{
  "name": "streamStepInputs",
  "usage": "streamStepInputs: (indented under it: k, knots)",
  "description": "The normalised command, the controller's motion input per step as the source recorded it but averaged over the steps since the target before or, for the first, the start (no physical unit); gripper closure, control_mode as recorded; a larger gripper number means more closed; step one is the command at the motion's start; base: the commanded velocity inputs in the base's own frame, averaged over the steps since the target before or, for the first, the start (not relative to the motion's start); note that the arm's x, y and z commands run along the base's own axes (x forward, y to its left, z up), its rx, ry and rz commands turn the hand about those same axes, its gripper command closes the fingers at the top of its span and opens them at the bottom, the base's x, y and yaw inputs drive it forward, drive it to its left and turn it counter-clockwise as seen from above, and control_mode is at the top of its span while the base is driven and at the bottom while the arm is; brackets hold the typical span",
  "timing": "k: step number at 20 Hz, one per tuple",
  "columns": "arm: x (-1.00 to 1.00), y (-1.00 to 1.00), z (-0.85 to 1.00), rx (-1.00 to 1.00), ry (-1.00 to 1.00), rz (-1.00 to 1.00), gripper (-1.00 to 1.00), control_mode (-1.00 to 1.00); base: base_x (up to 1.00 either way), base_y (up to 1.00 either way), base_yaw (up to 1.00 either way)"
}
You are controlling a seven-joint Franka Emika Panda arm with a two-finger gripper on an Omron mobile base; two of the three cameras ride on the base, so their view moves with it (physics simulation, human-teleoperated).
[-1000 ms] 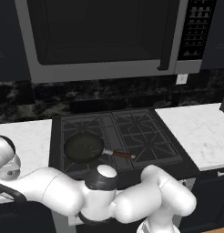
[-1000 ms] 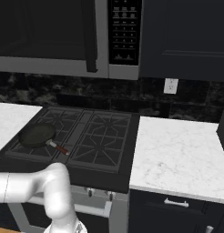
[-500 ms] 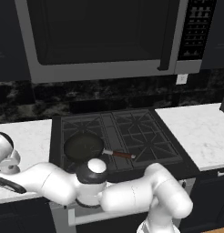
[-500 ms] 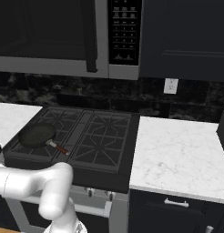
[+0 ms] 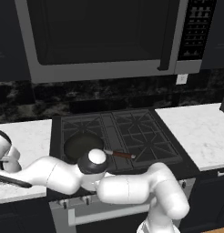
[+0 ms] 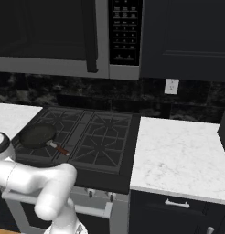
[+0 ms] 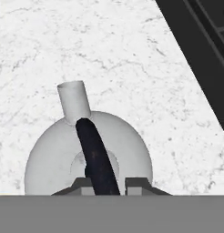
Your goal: Pick the kettle from the counter and place it on a stove burner. Then turn the burner on.
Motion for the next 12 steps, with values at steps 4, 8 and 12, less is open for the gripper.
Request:
streamStepInputs:
  k: [4,8,12]
  knots:
    - [0.02,-0.57,0.25,-0.02,-0.35,-0.42,1.00,-1.00,0.00,0.00,0.00]
    - [0.27,-0.49,0.50,-0.03,-0.25,-0.47,1.00,-1.00,0.00,0.00,0.00]
    - [0.00,-0.74,0.85,0.10,-0.19,-0.41,1.00,-1.00,0.00,0.00,0.00]
